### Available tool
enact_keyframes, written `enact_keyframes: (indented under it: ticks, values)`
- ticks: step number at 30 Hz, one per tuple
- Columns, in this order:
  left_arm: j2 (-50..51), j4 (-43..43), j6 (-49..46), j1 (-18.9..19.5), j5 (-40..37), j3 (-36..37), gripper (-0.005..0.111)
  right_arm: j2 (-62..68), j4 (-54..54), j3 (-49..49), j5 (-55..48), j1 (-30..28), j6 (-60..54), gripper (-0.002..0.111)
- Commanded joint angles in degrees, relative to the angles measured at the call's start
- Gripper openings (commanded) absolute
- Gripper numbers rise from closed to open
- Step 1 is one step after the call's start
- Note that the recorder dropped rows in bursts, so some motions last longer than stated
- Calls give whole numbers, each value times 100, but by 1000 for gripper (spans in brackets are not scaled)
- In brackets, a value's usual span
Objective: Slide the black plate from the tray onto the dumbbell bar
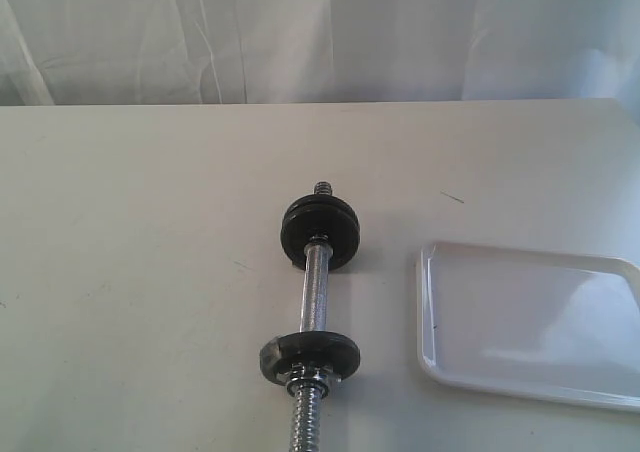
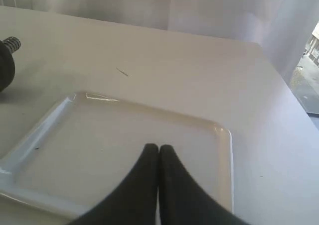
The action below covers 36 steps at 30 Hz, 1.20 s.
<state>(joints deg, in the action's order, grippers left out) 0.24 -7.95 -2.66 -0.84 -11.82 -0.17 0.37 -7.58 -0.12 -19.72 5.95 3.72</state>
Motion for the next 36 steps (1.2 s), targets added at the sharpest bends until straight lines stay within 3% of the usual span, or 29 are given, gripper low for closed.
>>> enact_keyframes:
  ticks: [1, 27, 36]
  values:
    - [-24, -26, -10, 11, 19, 17, 0, -37, -21, 12, 50, -31, 935, 0]
    - [-24, -26, -10, 11, 19, 17, 0, -37, 71, 12, 18, -31, 807, 0]
    - [-24, -26, -10, 11, 19, 17, 0, -37, 973, 12, 17, -31, 807, 0]
